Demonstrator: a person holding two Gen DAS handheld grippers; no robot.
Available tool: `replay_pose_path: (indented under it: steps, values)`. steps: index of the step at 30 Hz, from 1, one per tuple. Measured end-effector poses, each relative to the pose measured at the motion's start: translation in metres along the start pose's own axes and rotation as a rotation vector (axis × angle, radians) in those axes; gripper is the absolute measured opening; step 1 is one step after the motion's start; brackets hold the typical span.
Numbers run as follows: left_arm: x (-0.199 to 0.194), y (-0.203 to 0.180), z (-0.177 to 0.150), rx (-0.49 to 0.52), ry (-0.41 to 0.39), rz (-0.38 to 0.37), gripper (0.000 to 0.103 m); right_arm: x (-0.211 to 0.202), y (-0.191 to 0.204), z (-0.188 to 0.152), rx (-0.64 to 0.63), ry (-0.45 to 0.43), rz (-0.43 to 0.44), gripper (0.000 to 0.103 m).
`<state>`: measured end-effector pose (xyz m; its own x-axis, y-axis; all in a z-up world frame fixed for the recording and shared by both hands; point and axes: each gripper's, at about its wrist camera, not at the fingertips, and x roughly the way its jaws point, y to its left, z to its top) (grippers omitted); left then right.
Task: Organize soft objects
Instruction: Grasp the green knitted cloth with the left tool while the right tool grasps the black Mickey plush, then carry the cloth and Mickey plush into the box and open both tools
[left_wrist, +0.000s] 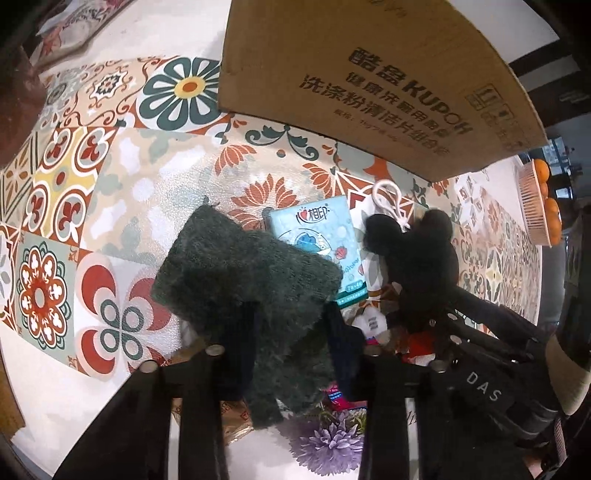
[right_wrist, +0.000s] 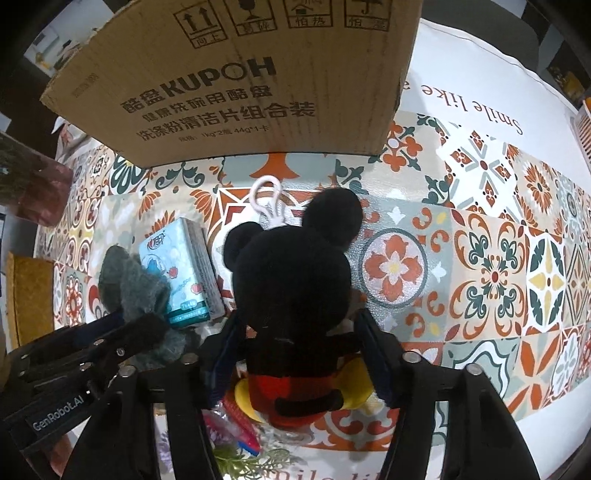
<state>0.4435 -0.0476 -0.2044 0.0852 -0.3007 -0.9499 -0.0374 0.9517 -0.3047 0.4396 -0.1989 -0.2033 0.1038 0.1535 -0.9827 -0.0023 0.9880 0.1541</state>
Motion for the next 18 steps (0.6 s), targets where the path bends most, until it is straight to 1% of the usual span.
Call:
replay_pose_path:
  steps: [1,3,6,8,13,16,18]
  values:
    - [-0.001,-0.001,0.000,0.008,-0.005,0.003,0.025,-0.001,0.000,-0.001,0.000,-0.008,0.000,0.054]
    - [-0.005,-0.005,-0.003,0.032,-0.025,0.028,0.022,-0.004,-0.002,-0.005,-0.001,-0.024,-0.005,0.052]
    - [-0.010,-0.007,-0.006,0.070,-0.055,0.049,0.019,-0.010,-0.004,-0.010,0.005,-0.056,-0.007,0.052]
    - [-0.015,-0.008,-0.009,0.084,-0.078,0.052,0.019,-0.016,-0.006,-0.014,0.007,-0.076,-0.010,0.052]
    - [-0.032,-0.008,-0.016,0.100,-0.135,0.028,0.019,-0.037,-0.004,-0.021,0.007,-0.144,-0.026,0.052]
    - [-0.045,-0.009,-0.021,0.114,-0.185,0.017,0.019,-0.053,0.000,-0.025,0.009,-0.188,-0.030,0.052]
    - [-0.053,-0.011,-0.024,0.124,-0.214,0.023,0.019,-0.063,0.001,-0.029,0.013,-0.221,-0.030,0.052]
